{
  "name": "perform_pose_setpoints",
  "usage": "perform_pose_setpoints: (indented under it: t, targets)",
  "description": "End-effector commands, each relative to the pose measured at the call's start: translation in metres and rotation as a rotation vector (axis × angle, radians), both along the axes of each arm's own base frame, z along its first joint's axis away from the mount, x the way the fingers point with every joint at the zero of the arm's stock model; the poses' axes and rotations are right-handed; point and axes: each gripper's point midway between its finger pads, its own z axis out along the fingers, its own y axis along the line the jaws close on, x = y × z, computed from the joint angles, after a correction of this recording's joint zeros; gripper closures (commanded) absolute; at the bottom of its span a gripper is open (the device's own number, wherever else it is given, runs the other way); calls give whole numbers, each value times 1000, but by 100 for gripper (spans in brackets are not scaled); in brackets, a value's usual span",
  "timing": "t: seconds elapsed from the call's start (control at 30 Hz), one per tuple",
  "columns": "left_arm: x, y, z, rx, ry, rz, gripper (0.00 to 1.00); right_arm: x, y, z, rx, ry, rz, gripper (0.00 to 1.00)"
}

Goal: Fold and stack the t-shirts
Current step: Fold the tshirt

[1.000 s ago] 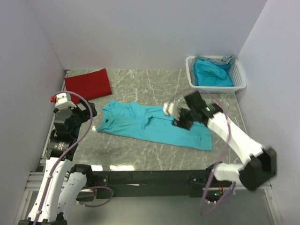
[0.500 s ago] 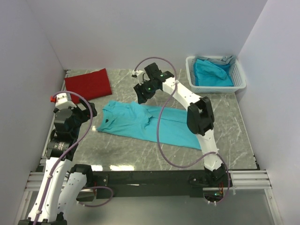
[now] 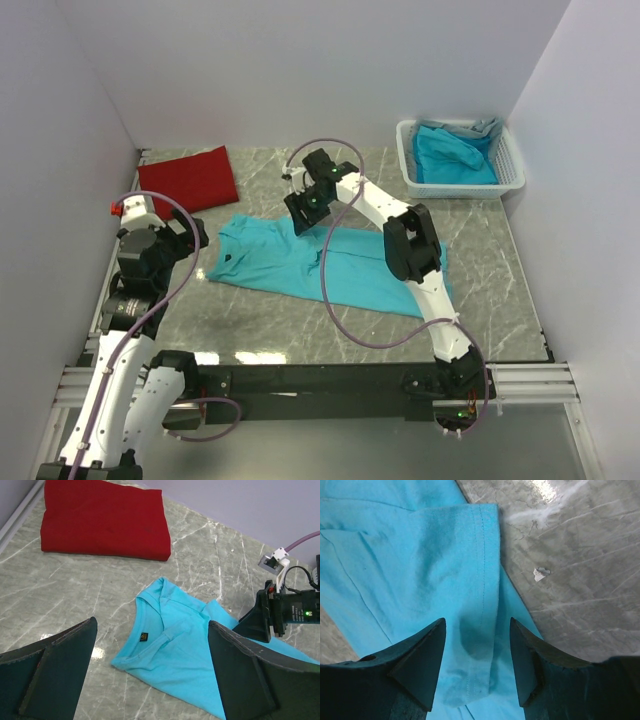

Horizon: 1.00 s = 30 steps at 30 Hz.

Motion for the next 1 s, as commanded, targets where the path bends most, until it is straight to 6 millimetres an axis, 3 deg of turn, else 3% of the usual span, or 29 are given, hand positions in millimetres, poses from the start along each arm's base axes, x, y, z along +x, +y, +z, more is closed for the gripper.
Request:
perform_pose_setpoints:
  t: [0.0,0.23,0.37,0.47,0.6,0.73,0.97]
  targets:
    - [3,-3,12,10,-49,-23,2,-2,6,5,9,2,-2,39]
    - [2,-3,13,9,-54,-23,2,2,2,-14,-40,19,-29,39]
    - [3,-4,12,7,-51,-28,2,-4,2,-20,-49,38,-14,45]
    - [3,-4,12,7,-51,-29,2,-7,2,-16,-36,43,-1,65]
    - [4,-4,11,7,-48,-29,2,-5,3,-11,-33,33,-1,84]
    - [3,-4,11,7,-46,-28,2,13,-6,-8,-59,-13,-58,100]
    - [4,-4,9,7,-39,-26,2,59,-36,6,-69,-84,-206,100]
